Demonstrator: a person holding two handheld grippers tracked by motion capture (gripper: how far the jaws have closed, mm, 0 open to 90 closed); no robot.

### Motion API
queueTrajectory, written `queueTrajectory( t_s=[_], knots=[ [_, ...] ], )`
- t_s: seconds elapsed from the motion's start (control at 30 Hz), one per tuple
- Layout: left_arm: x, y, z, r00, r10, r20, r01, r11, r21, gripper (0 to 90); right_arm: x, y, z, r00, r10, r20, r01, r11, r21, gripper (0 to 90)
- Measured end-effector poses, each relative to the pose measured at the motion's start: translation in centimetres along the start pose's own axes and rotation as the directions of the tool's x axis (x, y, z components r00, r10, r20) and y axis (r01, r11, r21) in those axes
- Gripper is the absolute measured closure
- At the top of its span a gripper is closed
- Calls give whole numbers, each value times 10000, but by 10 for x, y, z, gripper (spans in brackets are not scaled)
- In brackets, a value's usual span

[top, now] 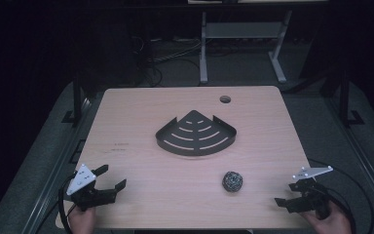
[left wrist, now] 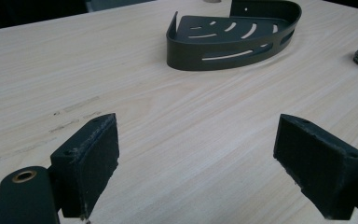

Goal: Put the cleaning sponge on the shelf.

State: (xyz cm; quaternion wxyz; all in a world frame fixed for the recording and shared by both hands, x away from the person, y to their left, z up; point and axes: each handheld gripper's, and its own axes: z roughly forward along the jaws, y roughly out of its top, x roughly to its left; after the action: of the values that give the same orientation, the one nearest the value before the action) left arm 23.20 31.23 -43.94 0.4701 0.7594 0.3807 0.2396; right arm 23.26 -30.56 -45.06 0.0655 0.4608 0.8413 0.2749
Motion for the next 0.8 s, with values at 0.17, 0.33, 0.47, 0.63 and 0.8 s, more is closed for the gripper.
queueTrajectory(
  t_s=[0.17, 0.33, 0.47, 0.63, 0.8],
  knots=[
    [-1, 1, 2, 10000, 30, 33, -30, 10000, 27, 135, -1, 3, 3, 9999, -137, 16, 137, 9998, 144, 184],
    [-1, 0, 3, 10000, 0, 58, 0, 10000, 23, 135, 1, 8, 5, 9996, -267, 15, 266, 9991, 338, 183],
    [-1, 0, 1, 10000, 4, 13, -4, 10000, -57, 135, 6, 15, 5, 9986, -508, -145, 513, 9981, 338, 179],
    [2, -1, -1, 10000, -88, -27, 87, 9999, -88, 135, 13, 26, 1, 9969, -735, -269, 742, 9969, 247, 177],
    [2, -1, 0, 10000, -87, 9, 87, 9999, -69, 135, 17, 36, 0, 9936, -1100, -246, 1109, 9931, 391, 177]
  ],
)
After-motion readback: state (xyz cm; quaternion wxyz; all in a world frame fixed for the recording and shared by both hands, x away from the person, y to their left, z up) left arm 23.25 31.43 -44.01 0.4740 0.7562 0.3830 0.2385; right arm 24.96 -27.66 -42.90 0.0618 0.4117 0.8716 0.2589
